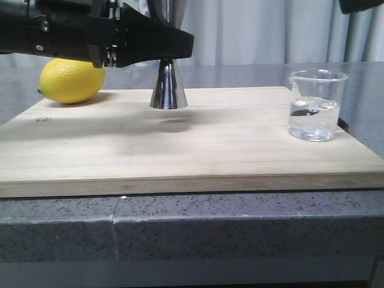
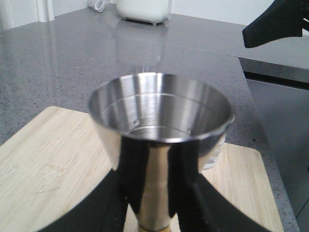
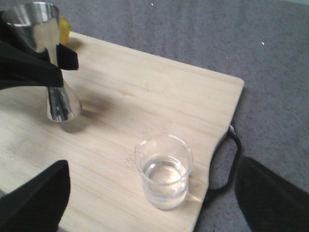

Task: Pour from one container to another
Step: 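Reach the right gripper to the glass measuring cup and grasp it, then lift the measuring cup with the right gripper over the jigger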

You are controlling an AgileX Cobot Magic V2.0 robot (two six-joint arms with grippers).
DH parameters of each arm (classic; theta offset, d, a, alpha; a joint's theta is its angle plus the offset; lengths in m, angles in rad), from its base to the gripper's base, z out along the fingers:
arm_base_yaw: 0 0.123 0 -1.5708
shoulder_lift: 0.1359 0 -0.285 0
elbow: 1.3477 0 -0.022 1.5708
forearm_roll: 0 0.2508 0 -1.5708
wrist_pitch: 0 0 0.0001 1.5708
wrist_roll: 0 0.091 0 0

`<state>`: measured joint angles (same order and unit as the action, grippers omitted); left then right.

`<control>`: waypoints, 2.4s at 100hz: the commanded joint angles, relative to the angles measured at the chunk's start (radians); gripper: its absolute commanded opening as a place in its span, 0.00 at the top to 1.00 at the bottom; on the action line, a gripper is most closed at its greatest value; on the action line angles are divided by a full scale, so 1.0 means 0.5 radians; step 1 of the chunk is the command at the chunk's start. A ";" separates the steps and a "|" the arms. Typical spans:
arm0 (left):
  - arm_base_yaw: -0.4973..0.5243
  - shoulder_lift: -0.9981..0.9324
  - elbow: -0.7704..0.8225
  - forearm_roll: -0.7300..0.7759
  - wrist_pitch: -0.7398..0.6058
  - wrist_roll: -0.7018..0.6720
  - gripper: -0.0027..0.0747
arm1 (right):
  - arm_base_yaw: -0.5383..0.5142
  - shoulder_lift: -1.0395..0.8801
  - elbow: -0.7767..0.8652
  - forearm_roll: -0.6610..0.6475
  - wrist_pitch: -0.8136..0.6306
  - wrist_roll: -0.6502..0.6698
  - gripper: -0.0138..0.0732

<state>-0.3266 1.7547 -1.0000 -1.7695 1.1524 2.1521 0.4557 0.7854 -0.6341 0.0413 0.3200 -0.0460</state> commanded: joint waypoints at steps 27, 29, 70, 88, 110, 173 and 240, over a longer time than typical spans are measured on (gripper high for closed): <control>-0.021 -0.086 -0.060 -0.190 0.184 -0.005 0.77 | 0.034 0.104 0.379 0.006 -0.992 -0.020 0.12; -0.021 -0.086 -0.060 -0.190 0.184 -0.005 0.77 | 0.034 0.108 0.412 0.006 -1.059 -0.020 0.12; -0.021 -0.086 -0.060 -0.190 0.184 -0.005 0.77 | 0.034 0.466 0.707 -0.035 -1.819 -0.020 0.12; -0.021 -0.086 -0.060 -0.190 0.184 -0.005 0.77 | 0.034 0.719 0.707 -0.048 -2.039 -0.020 0.12; -0.021 -0.086 -0.060 -0.190 0.184 -0.005 0.77 | 0.034 0.949 0.707 -0.048 -2.309 -0.005 0.12; -0.021 -0.086 -0.060 -0.190 0.184 -0.005 0.78 | 0.034 0.993 0.688 -0.040 -2.383 -0.005 0.51; -0.021 -0.086 -0.060 -0.190 0.184 -0.005 0.78 | 0.034 0.821 -0.757 -0.231 -0.270 -0.009 0.51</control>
<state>-0.3266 1.7547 -1.0000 -1.7687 1.1546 2.1521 0.4742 1.2114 -0.9020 -0.0222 0.1522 -0.0460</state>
